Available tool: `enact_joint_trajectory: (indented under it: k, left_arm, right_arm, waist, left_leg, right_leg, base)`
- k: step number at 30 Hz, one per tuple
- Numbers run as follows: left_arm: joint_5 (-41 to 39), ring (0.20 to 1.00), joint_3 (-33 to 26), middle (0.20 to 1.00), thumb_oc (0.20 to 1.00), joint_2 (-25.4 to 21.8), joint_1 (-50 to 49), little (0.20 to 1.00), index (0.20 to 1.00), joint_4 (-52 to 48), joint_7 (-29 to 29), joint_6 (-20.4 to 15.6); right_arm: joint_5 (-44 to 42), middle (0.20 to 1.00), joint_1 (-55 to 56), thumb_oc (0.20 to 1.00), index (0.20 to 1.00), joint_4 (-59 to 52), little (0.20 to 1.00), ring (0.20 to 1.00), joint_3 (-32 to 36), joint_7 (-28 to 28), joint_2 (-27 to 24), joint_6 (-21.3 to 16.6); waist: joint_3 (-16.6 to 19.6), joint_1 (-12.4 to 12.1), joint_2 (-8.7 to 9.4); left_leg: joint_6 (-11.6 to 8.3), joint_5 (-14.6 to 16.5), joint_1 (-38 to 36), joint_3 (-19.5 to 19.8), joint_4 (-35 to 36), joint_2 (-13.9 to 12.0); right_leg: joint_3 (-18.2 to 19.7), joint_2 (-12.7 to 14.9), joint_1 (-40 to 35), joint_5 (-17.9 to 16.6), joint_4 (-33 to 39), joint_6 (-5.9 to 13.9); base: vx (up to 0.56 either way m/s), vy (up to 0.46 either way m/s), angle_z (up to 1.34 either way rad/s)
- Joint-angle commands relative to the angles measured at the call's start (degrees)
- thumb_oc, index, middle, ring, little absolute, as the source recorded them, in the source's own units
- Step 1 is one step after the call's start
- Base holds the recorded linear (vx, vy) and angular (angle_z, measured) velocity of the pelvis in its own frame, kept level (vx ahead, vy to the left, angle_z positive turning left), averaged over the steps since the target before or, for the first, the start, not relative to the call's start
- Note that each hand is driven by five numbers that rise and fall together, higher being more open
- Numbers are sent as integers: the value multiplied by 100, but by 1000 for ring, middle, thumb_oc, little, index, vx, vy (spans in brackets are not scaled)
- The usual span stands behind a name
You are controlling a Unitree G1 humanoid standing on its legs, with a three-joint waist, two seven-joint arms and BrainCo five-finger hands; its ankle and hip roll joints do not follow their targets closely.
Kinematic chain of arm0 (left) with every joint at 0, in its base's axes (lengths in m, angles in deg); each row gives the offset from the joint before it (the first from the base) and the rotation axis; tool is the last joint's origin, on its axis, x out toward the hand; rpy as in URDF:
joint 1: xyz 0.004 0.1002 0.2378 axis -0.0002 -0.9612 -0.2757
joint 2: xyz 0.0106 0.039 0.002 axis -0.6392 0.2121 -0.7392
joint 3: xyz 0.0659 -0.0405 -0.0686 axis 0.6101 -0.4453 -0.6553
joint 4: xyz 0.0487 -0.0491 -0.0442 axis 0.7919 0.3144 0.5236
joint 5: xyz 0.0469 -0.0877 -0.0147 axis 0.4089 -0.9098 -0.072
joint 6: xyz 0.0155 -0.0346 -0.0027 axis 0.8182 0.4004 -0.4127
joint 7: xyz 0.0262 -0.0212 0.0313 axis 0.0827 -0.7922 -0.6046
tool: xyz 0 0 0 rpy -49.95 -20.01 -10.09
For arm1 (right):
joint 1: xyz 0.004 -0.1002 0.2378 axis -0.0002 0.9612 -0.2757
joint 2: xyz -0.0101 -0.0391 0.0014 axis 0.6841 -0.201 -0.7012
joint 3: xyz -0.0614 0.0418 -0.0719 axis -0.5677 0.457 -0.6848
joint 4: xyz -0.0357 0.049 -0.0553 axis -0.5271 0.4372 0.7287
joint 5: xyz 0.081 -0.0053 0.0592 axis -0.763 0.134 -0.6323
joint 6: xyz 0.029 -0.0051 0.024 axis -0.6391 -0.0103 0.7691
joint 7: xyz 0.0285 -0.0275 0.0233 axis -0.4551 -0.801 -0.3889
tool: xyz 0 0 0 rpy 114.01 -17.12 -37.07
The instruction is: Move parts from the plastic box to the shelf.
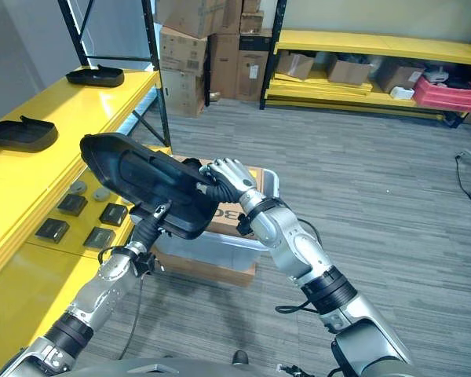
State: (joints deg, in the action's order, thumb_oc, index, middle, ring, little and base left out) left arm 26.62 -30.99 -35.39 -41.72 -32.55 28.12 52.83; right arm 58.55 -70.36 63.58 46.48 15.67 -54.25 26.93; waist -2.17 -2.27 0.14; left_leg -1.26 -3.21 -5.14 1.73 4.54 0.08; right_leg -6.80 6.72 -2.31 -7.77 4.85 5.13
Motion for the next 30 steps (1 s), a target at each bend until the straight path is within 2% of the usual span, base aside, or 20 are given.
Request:
enact_joint_trajectory:
  k: [1,3,4,5,9,10,11,16,17,19,21,25,28,30]
  left_arm:
    - [152,200,-226,200,200,417,1146,200,200,90,-180,-826]
    - [141,200,-254,200,200,445,1142,200,200,137,-225,-875]
    - [297,200,-269,200,200,445,1152,200,200,186,-236,-962]
    - [507,200,-346,200,200,390,1133,200,200,210,-290,-1010]
    - [1515,200,-646,200,200,-11,917,200,200,188,-327,-1052]
    - [1517,200,-643,200,200,-9,914,200,200,186,-328,-1051]
    - [2198,200,-800,200,200,-272,801,200,200,148,-347,-1050]
    - [2881,200,-1262,200,200,-697,464,200,200,-48,-393,-1090]
    - [3236,200,-1599,200,200,-940,238,200,200,-198,-433,-1122]
    - [3301,200,-1865,200,200,-1038,12,200,200,-261,-451,-1168]
    - [3369,200,-2275,200,200,-1131,-299,200,200,-424,-497,-1243]
    - [3256,200,-2742,200,200,-1148,-643,200,200,-802,-479,-1333]
    - [3204,200,-3031,200,200,-1173,-890,200,200,-1143,-474,-1416]
    - [3117,200,-3037,200,200,-1108,-853,200,200,-1277,-504,-1474]
  right_arm:
    - [-1713,200,44,200,200,-535,200,200,-1449,654,866,-855]
    - [-1865,200,27,200,200,-428,200,200,-1532,692,905,-867]
    - [-2270,200,25,200,200,-391,200,200,-1654,886,903,-906]
    - [-2688,1000,67,1000,1000,-443,1000,1000,-1637,972,836,-897]
    - [-3681,1000,333,1000,1000,-597,1000,1000,-1228,1192,512,-896]
    - [-3684,1000,339,1000,1000,-605,1000,1000,-1223,1196,507,-892]
    - [-3859,1000,550,1000,1000,-750,1000,1000,-775,1185,254,-942]
    - [-4232,1000,1290,1000,1000,-786,1000,1000,374,1120,-102,-968]
    - [-4315,1000,1722,1000,1000,-499,1000,1000,976,1033,-187,-971]
    - [-4104,1000,1969,1000,1000,4,1000,1000,1310,907,-215,-974]
    - [-4061,1000,2283,1000,1000,1037,1000,1000,1713,671,-54,-946]
    - [-3880,1000,2510,1000,1000,2498,1000,1000,1877,493,216,-855]
    - [-3254,1000,2491,1000,1000,3649,1000,1000,1778,275,313,-729]
    - [-3192,1000,2473,1000,1000,4428,1000,1000,1781,122,463,-605]
  waist:
    - [156,-54,111]
    - [142,-57,113]
    - [139,-65,120]
    - [145,-71,122]
    - [154,-78,131]
    - [155,-81,130]
    - [157,-84,124]
    - [156,-75,109]
    - [161,-78,93]
    - [173,-95,81]
    - [157,-144,49]
    - [81,-260,11]
    - [-67,-512,-22]
    - [-187,-598,-47]
  left_leg:
    - [-147,28,28,162,-40,-194]
    - [-156,20,36,159,-37,-201]
    - [-166,15,36,164,-31,-204]
    - [-178,16,29,163,-27,-213]
    - [-204,27,5,140,-25,-228]
    - [-204,28,3,140,-24,-228]
    - [-224,23,4,139,-22,-243]
    - [-286,-3,10,195,-14,-285]
    - [-317,-28,17,221,6,-310]
    - [-324,-29,15,248,17,-328]
    - [-342,-48,26,280,21,-344]
    - [-404,-86,92,485,16,-383]
    - [-446,-217,313,680,-26,-313]
    - [-509,-340,603,730,-131,-255]
  right_leg:
    - [21,218,-254,289,-260,179]
    - [26,218,-245,293,-264,176]
    - [22,215,-246,302,-264,171]
    - [6,218,-257,310,-261,175]
    - [0,213,-276,312,-244,185]
    - [0,213,-278,312,-242,185]
    - [-22,204,-293,318,-233,184]
    - [-110,182,-332,326,-215,190]
    - [-159,166,-352,335,-197,188]
    - [-172,151,-362,345,-187,181]
    - [-200,134,-370,357,-179,161]
    - [-388,91,-455,424,-136,123]
    - [-697,101,-488,394,-54,114]
    - [-1047,169,-532,408,-12,109]
  base:
    - [0,0,0]
    - [0,0,0]
    - [0,0,0]
    - [0,0,0]
    - [9,-5,0]
    - [32,-28,0]
    - [0,0,0]
    - [21,-32,8]
    - [29,-53,11]
    - [25,-57,17]
    - [20,-57,3]
    - [28,-56,14]
    - [-41,-35,43]
    - [-90,10,56]
